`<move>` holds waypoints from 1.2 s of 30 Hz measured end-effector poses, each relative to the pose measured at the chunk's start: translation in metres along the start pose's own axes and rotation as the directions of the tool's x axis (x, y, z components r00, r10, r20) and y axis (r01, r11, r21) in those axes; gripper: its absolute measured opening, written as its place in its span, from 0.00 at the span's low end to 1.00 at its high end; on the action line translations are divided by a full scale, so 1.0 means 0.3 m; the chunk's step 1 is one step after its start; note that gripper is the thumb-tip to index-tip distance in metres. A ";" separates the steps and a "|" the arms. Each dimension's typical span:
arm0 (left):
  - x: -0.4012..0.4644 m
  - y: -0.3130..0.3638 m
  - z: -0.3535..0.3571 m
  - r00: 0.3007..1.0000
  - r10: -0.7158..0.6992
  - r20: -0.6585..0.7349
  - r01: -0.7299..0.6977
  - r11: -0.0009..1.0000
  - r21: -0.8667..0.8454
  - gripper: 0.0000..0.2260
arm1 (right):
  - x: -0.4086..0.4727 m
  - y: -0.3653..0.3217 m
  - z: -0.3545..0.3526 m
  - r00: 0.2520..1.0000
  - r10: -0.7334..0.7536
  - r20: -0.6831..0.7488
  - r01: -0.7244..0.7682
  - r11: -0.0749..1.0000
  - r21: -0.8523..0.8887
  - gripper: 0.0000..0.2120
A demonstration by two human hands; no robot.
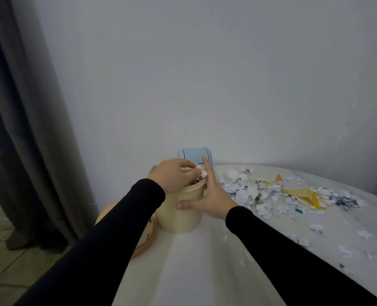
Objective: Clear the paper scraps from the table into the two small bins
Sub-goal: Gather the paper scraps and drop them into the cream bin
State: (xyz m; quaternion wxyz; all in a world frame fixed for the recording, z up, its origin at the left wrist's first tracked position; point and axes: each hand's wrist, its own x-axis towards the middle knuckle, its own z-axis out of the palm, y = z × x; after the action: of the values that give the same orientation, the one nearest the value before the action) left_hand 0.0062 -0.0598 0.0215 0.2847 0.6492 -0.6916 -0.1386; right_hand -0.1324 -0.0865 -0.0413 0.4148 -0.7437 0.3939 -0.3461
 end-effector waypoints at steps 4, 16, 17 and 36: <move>0.029 0.002 0.005 0.996 -0.062 0.058 0.052 0.984 0.170 0.13 | 0.010 -0.004 0.057 0.992 0.031 -0.120 -0.017 0.993 0.121 0.67; -0.049 -0.043 -0.074 0.986 -0.117 -0.123 0.154 0.919 0.363 0.14 | -0.002 0.001 0.066 0.989 0.030 -0.148 -0.006 0.986 0.164 0.66; -0.053 -0.042 -0.063 0.990 -0.122 -0.064 0.137 0.912 0.386 0.18 | 0.001 0.001 0.067 0.989 0.035 -0.147 -0.010 0.986 0.165 0.66; -0.047 -0.034 -0.004 0.978 -0.172 -0.121 0.202 0.924 0.325 0.11 | 0.004 0.006 0.069 0.989 0.056 -0.133 -0.032 0.984 0.177 0.66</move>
State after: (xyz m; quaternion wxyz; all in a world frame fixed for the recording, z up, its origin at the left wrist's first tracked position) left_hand 0.0152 -0.0471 0.0137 0.1862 0.7568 -0.6264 -0.0159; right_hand -0.1149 -0.0809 -0.0513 0.4576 -0.6700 0.4060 -0.4206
